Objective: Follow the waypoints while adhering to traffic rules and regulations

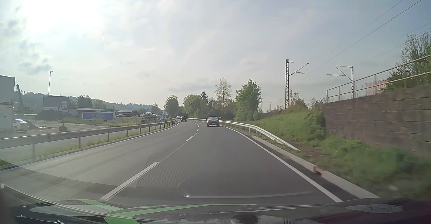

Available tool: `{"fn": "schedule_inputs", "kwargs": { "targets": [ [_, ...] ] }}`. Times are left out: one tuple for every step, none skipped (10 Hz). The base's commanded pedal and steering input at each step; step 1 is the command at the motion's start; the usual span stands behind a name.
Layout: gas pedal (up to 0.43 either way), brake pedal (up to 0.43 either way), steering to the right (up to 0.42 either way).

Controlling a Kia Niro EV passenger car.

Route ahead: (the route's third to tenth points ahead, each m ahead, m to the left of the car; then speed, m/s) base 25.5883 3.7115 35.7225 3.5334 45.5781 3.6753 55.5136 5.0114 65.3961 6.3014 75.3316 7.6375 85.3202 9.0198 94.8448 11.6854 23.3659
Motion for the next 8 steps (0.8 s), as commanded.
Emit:
{"fn": "schedule_inputs", "kwargs": {
  "targets": [
    [0.000, 0.000, -0.010],
    [0.000, 0.000, -0.010],
    [0.000, 0.000, -0.010],
    [0.000, 0.000, -0.010],
    [0.000, 0.000, -0.010],
    [0.000, 0.006, -0.010],
    [0.000, 0.012, -0.010],
    [0.000, 0.037, -0.011]
  ]
}}
